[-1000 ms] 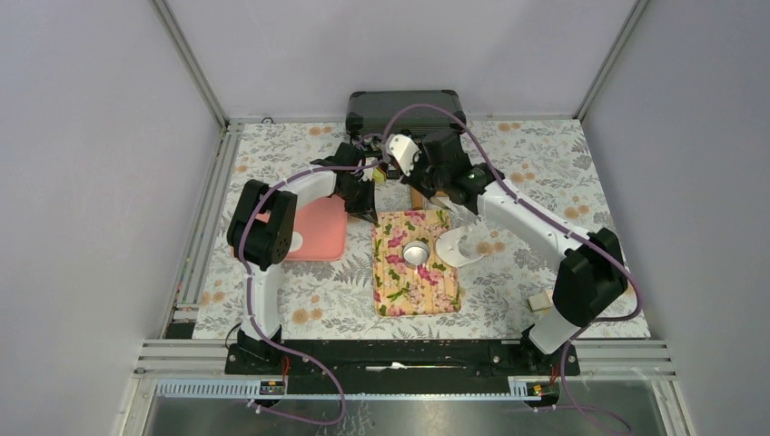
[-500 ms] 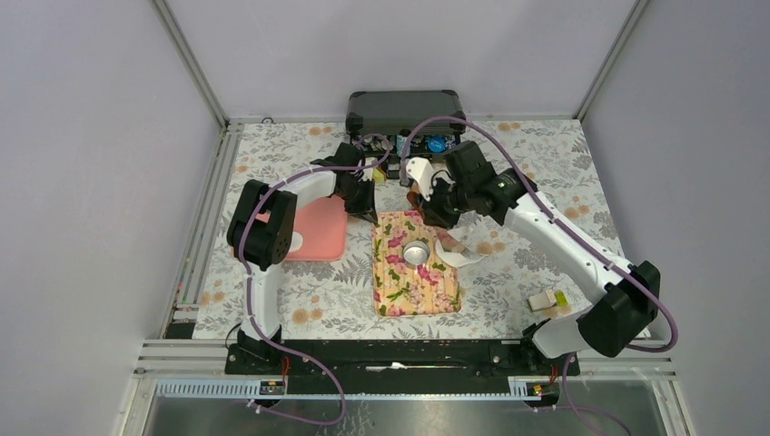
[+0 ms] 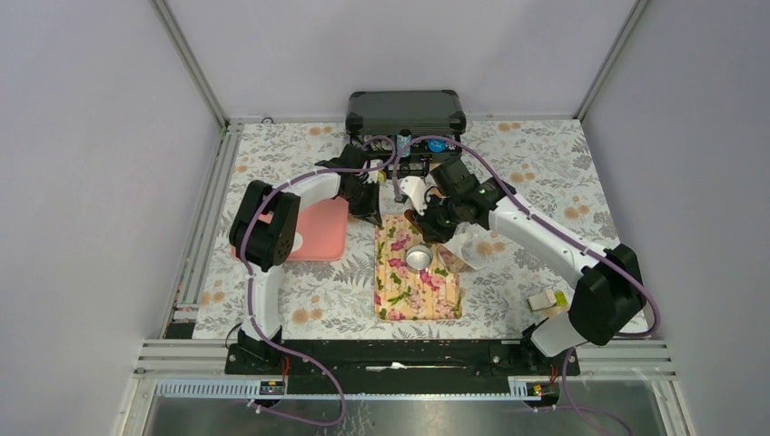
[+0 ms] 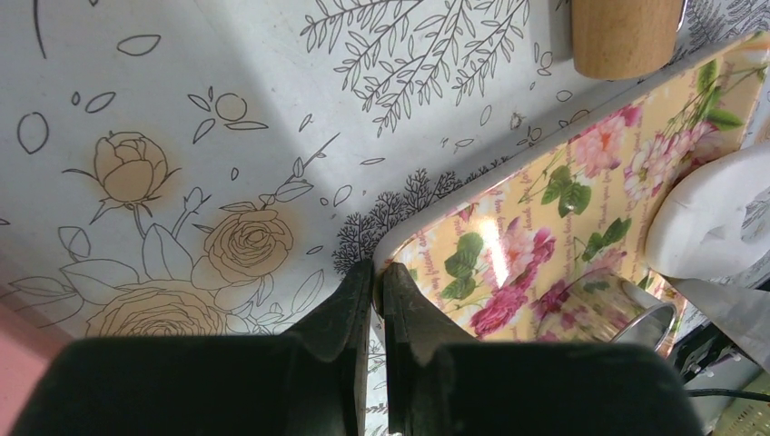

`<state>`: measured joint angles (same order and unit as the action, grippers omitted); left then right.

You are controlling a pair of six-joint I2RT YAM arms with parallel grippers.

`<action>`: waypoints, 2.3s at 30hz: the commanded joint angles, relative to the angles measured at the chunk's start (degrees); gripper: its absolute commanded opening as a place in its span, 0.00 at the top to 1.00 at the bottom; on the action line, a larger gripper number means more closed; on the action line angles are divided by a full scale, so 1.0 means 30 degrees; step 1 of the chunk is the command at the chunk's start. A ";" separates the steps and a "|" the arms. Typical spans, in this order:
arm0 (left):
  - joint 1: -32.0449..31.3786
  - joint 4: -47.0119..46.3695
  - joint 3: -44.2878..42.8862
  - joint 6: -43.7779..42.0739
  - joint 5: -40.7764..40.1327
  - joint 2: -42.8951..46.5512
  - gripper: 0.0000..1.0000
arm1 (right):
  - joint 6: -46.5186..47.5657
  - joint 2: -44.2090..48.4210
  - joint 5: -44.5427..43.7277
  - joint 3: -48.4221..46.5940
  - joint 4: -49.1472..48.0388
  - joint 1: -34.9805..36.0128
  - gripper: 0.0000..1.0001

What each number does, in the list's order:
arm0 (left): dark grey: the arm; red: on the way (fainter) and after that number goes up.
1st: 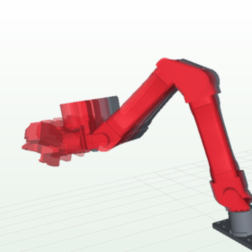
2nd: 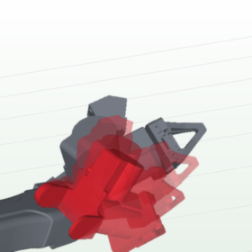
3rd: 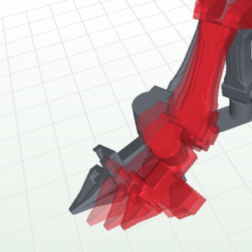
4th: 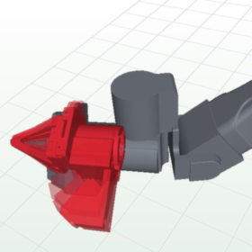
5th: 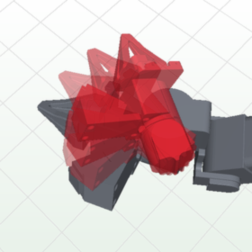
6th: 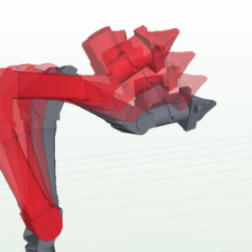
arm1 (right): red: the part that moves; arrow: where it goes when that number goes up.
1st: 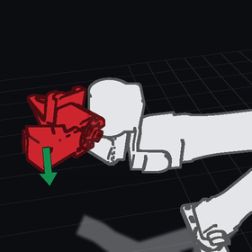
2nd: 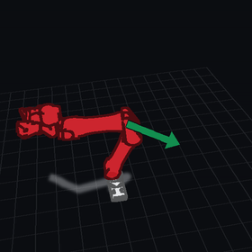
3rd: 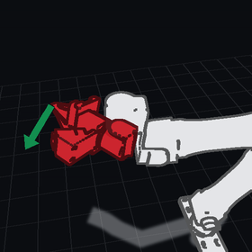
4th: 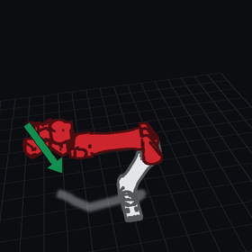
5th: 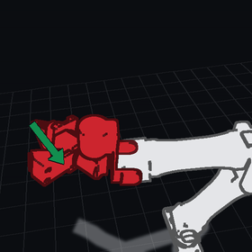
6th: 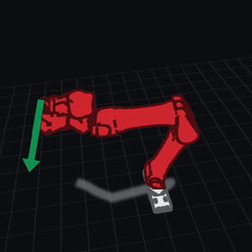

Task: Roll out the dumpling wrappers from the dough
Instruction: Remove the dumpling wrapper from the work surface, then pick up the dumpling mold from the work surface.

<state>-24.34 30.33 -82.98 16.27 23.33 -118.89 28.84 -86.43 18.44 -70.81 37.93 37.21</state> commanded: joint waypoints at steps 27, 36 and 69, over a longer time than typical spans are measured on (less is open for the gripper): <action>-0.0166 0.0342 0.0011 -0.0854 -0.0048 0.0906 0.99 | 0.0903 -0.0460 -0.2542 -0.2516 -0.4602 0.0175 1.00; -0.0178 0.1102 -0.1415 -0.1632 -0.0210 0.2735 0.40 | -0.2723 0.5058 0.2817 -0.0515 -0.4981 -0.1923 1.00; -0.5781 0.4111 -0.2676 -0.4313 0.0087 0.0460 0.50 | -0.8821 1.0193 0.1052 0.6368 -1.4519 -0.8703 1.00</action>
<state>-41.52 42.87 -88.71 3.90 23.79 -117.19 1.87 -57.01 21.91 -51.77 -2.09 11.40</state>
